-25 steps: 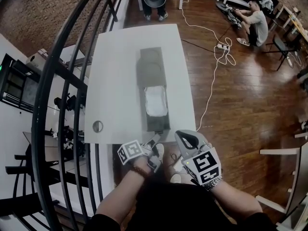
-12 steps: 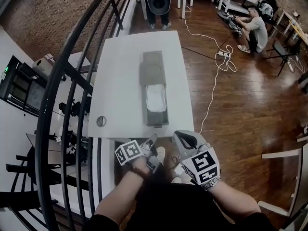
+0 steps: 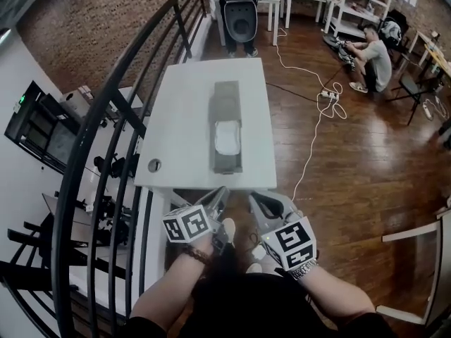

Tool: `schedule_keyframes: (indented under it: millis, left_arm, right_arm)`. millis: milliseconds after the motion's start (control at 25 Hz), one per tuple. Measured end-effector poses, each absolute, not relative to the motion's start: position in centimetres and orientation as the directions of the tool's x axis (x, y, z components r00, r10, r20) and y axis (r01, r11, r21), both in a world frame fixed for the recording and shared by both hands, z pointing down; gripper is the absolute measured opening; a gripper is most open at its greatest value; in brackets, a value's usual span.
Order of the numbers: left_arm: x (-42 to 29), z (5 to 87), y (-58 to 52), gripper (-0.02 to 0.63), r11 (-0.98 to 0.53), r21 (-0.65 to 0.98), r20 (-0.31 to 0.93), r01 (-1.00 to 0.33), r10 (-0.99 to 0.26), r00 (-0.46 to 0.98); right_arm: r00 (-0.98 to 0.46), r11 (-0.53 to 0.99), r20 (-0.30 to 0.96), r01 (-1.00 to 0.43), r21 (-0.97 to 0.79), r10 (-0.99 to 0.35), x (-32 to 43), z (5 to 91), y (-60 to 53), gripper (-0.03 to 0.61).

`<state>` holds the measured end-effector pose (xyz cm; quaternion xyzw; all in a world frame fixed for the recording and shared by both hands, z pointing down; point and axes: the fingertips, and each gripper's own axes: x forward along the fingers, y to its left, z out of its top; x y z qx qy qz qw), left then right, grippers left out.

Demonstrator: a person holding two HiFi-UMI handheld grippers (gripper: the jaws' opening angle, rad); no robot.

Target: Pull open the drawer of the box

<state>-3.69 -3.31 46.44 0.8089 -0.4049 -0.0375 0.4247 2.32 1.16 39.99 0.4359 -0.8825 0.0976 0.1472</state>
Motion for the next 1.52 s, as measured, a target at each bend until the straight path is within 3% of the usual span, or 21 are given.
schedule_keyframes:
  millis: [320, 640, 1520]
  left_arm:
    - [-2.9, 41.5, 0.5, 0.014, -0.498, 0.440, 0.314, -0.747, -0.694, 0.648]
    - [-3.1, 38.3, 2.5, 0.014, -0.627, 0.250, 0.302, -0.738, -0.673, 0.675]
    - [-5.7, 36.7, 7.2, 0.014, -0.740, 0.128, 0.252, -0.661, -0.620, 0.743]
  right_arm:
    - [-0.600, 0.613, 0.303, -0.788, -0.059, -0.741, 2.0, 37.7, 3.7, -0.009]
    - [-0.584, 0.593, 0.270, -0.803, -0.059, -0.765, 0.8, 35.9, 4.8, -0.009]
    - [-0.522, 0.536, 0.265, -0.844, -0.021, -0.811, -3.5, 35.6, 8.0, -0.009]
